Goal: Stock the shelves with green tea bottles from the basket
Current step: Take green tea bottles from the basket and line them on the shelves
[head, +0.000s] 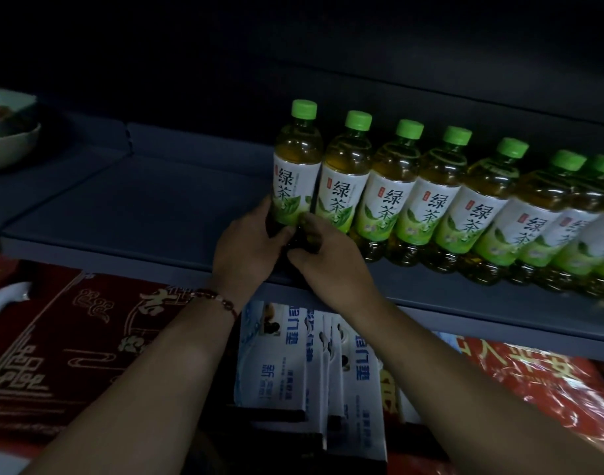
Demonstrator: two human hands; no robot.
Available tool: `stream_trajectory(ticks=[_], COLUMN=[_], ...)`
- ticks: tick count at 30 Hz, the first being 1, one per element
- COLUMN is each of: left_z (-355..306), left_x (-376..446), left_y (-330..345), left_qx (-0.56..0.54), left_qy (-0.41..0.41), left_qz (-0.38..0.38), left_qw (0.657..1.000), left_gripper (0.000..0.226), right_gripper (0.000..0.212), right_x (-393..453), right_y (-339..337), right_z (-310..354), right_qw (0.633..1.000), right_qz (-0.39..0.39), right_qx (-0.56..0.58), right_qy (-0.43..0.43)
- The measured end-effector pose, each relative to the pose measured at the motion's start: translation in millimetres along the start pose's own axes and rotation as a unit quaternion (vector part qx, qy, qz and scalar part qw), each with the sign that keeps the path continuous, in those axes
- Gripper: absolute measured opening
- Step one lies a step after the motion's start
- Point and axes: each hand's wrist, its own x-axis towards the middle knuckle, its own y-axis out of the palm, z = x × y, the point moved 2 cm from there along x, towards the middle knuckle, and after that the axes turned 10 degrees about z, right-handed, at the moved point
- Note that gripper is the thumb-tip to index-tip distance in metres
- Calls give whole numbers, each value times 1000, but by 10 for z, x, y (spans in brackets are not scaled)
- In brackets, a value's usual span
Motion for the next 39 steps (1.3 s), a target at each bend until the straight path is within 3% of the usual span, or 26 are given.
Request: stream_trajectory(ticks=[5, 9, 13, 21, 30, 35, 39], left_z=[-191, -449, -920, -2312, -3815, -4203, -4243], left_x=[-352, -681, -905, -1509, -2562, -3284, -3737], left_y=[33, 262, 695, 2153, 3908, 4736, 5090], left_qx=[153, 194, 234, 247, 279, 302, 272], left_qy=[-37, -22, 51, 209, 439, 504, 535], left_qz=[11, 92, 177, 276, 397, 473, 508], left_qw=[987, 976, 955, 905, 756, 657, 618], left_gripper=[36, 60, 70, 72, 71, 77, 74], right_gripper=[59, 69, 74, 78, 79, 81, 84], right_x=[-395, -818, -1420, -3094, -5629, -6818, -7311], right_y=[-288, -637, -1092, -2141, -2750, -2569, -2361], right_z=[-5, -130, -393, -1011, -1760, -2126, -2430], right_qw=[995, 966, 927, 885, 782, 713, 686], right_qz=[37, 86, 87, 15, -96, -112, -111], right_qx=[-88, -242, -344, -341, -247, -165, -124], right_qy=[-7, 43, 119, 316, 564, 672, 709])
